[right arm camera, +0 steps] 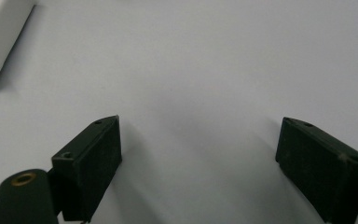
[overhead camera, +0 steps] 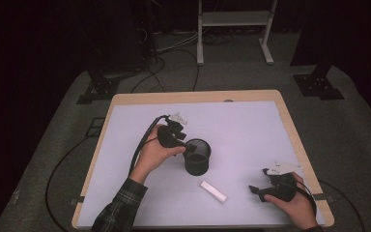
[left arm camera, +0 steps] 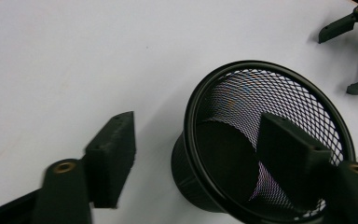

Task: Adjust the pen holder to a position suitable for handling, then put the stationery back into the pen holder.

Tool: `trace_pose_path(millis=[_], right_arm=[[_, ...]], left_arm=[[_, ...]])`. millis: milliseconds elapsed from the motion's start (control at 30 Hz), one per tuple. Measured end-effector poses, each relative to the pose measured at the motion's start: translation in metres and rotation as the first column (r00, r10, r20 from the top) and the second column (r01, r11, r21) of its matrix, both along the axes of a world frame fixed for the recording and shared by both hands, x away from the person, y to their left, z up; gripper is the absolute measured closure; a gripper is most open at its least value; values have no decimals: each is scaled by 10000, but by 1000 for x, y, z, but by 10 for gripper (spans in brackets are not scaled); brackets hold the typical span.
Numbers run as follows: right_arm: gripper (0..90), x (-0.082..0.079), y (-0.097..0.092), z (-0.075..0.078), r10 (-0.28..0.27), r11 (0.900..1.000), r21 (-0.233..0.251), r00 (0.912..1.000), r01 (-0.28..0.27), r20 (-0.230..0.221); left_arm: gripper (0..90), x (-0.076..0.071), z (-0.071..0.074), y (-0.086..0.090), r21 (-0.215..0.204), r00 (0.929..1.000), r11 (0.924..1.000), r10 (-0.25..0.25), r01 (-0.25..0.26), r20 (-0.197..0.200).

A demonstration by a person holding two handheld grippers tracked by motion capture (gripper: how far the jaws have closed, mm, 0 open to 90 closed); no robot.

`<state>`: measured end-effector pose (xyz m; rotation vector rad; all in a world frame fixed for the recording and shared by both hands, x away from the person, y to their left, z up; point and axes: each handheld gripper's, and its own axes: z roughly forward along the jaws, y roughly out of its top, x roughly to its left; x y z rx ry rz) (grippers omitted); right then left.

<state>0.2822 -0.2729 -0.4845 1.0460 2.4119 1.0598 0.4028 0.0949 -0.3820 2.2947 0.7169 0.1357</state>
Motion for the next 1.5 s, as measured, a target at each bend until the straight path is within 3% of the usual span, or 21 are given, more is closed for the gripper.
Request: trace_pose_path(millis=[200, 767, 1133, 1500], right_arm=[[131, 0, 0, 0, -12, 10000, 17, 10000, 12, -16], [130, 0, 0, 0, -2, 10000, -8, 10000, 2, -2], [131, 0, 0, 0, -7, 10000, -18, 10000, 7, 2], [130, -1, 1, 0, -16, 10000, -73, 10000, 16, 17]], left_arm=[[178, -8, 7, 12, -164, 9998, 9998, 144, -143, 113], [124, -31, 12, 45, -62, 9968, 9985, 540, -537, 593], [97, -49, -4, 70, -35, 9935, 9953, 971, -970, 599], [97, -64, -18, 85, 67, 9881, 9920, 1249, -1260, 903]])
